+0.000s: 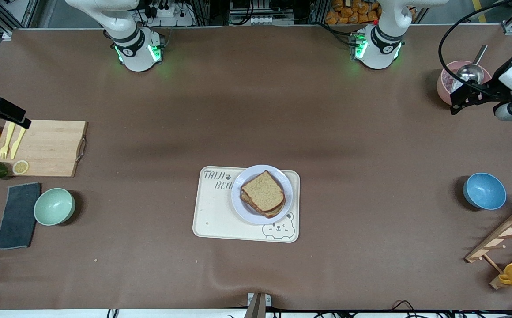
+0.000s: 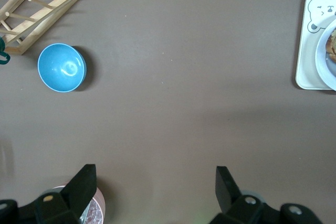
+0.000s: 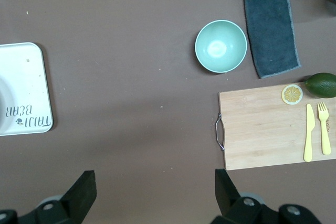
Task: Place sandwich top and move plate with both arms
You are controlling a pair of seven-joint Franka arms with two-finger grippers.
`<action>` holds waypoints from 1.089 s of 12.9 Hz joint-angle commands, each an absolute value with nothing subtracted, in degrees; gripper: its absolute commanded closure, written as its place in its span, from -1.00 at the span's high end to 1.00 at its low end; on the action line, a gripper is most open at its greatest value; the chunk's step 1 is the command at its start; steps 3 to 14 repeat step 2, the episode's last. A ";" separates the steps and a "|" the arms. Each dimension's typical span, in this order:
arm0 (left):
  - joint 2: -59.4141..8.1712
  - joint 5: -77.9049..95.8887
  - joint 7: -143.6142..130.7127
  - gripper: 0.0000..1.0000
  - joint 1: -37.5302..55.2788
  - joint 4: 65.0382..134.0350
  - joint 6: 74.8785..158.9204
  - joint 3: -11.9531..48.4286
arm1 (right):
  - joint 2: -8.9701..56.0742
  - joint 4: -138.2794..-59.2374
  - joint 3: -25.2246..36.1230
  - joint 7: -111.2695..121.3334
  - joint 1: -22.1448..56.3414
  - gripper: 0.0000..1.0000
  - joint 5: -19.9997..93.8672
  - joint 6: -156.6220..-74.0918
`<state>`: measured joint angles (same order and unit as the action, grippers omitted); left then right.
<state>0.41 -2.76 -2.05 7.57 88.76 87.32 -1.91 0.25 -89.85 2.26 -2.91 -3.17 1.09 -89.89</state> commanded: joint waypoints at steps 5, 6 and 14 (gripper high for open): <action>-0.44 -3.16 -2.46 1.00 8.17 86.57 85.61 -2.55 | -1.05 -91.32 1.76 -3.16 -3.87 1.00 1.93 -90.70; -0.44 -3.16 -2.46 1.00 8.17 86.57 85.61 -2.55 | -1.05 -91.32 1.76 -3.16 -3.87 1.00 1.93 -90.70; -0.44 -3.16 -2.46 1.00 8.17 86.57 85.61 -2.55 | -1.05 -91.32 1.76 -3.16 -3.87 1.00 1.93 -90.70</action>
